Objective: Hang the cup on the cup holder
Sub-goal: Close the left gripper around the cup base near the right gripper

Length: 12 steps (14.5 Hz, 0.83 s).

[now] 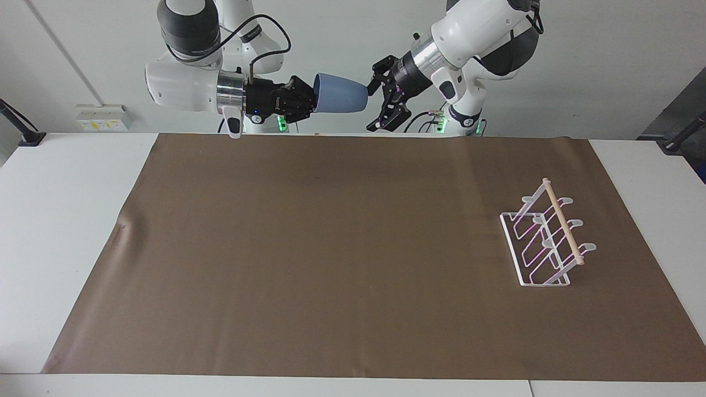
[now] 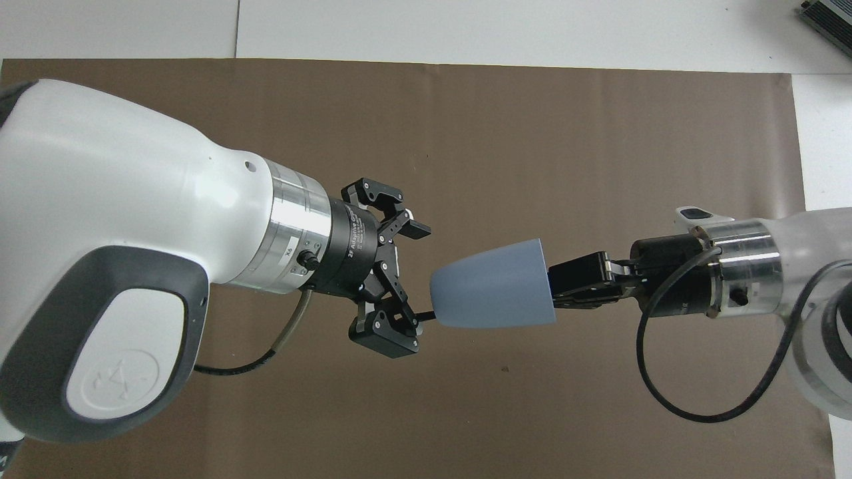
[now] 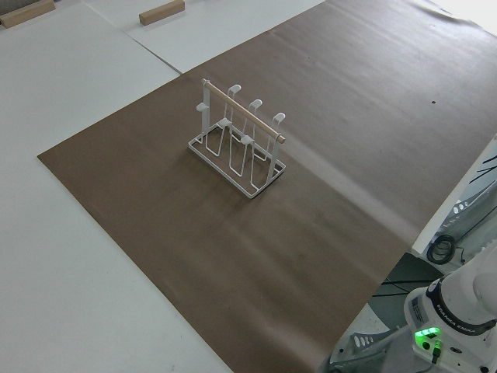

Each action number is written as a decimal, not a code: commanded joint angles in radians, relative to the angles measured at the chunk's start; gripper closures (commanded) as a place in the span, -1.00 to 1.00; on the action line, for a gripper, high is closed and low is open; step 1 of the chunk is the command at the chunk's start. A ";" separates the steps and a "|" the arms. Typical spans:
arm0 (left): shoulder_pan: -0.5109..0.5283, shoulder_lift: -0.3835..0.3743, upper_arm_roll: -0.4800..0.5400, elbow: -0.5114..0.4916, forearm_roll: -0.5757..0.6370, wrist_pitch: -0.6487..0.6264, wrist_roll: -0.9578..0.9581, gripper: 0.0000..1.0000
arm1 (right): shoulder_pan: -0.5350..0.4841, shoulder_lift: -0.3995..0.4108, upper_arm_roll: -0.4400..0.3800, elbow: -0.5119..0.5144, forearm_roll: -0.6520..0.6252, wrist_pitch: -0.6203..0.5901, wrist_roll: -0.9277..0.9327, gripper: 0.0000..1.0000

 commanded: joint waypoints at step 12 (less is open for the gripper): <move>-0.049 -0.089 0.005 -0.027 -0.007 -0.124 -0.060 -1.00 | 0.029 -0.025 0.009 -0.056 0.040 0.096 -0.061 1.00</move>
